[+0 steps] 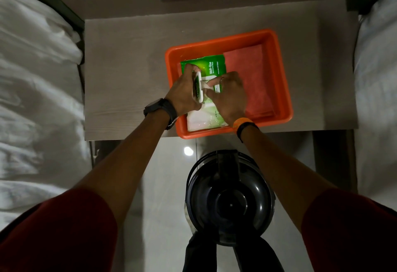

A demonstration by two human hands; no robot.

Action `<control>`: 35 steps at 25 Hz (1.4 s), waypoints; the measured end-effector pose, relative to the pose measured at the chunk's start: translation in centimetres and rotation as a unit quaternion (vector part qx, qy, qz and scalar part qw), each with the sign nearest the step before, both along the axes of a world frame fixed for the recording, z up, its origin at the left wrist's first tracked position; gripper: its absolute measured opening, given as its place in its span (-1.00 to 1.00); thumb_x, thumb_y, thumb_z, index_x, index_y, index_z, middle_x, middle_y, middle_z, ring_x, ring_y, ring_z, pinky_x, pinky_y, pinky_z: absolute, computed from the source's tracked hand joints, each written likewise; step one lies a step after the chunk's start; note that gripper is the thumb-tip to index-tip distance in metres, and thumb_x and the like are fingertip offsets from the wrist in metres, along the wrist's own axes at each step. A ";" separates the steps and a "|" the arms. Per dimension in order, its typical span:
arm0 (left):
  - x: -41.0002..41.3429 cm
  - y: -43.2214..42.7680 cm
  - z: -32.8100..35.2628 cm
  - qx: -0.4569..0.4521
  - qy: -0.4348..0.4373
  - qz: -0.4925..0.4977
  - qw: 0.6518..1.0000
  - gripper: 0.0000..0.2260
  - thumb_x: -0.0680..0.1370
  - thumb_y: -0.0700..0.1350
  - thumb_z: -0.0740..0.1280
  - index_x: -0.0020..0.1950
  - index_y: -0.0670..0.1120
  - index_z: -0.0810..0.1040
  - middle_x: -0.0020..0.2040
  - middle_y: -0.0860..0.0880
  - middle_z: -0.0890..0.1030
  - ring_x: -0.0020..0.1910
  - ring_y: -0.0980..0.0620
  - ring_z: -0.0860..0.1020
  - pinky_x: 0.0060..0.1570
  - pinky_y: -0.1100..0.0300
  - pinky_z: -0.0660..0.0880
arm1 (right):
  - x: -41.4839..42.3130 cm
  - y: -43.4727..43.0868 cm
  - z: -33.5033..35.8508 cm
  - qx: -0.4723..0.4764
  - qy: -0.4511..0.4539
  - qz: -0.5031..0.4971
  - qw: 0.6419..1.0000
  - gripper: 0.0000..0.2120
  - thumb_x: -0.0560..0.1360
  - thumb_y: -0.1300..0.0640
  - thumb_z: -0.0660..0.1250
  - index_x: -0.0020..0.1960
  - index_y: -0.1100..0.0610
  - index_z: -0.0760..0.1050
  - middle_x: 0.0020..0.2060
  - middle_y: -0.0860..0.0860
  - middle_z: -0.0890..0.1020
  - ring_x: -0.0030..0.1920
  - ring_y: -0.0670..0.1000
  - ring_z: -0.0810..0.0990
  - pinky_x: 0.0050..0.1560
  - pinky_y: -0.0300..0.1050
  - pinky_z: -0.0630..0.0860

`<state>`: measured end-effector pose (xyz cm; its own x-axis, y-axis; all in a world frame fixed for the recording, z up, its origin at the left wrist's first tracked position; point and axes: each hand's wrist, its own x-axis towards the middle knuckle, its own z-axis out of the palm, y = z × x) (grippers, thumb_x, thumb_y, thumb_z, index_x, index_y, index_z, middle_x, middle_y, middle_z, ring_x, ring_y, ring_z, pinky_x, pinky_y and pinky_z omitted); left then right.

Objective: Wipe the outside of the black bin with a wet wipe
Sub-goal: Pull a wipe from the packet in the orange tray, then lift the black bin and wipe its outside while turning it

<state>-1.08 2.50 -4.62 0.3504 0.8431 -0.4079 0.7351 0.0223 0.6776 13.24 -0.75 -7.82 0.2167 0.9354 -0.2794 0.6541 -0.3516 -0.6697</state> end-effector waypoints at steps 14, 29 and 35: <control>2.3 -3.2 -2.8 0.131 0.295 -0.206 0.924 -0.49 0.59 -0.33 0.17 0.55 -0.14 0.22 0.63 -0.17 0.05 0.58 -0.31 0.03 0.39 -0.15 0.35 | 4.2 -4.1 1.6 0.002 0.267 -0.163 0.950 -0.52 0.42 0.22 0.55 0.24 0.03 0.42 0.13 0.22 0.65 -0.08 0.23 0.72 -0.43 -0.29 0.58; 6.5 -19.1 -0.4 0.164 -0.016 -0.170 0.972 -0.73 0.51 -0.31 0.19 0.06 -0.17 0.65 0.12 -0.14 0.61 0.14 -0.15 0.57 0.02 -0.01 0.55 | 9.9 -25.0 5.9 -0.086 0.471 -0.287 0.829 -0.75 0.58 0.28 0.36 0.24 0.16 0.57 -0.10 0.02 0.77 -0.09 0.01 0.77 -0.16 -0.15 0.72; 12.8 -19.5 -7.5 0.021 0.124 -0.409 0.904 -0.55 0.58 0.02 0.31 0.43 -0.10 0.43 0.40 -0.13 0.46 0.44 -0.14 0.32 0.43 -0.01 0.25 | 12.1 -32.6 -1.1 -0.102 0.359 -0.413 0.831 -0.77 0.64 0.09 0.28 0.19 0.21 0.55 0.07 0.11 0.67 0.09 0.09 0.70 0.11 0.08 0.70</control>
<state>11.77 -16.98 -12.11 0.7661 0.3590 -0.5331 0.6229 -0.6190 0.4783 25.36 -33.37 -8.90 0.4705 0.4678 -0.7482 -0.4084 -0.6362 -0.6546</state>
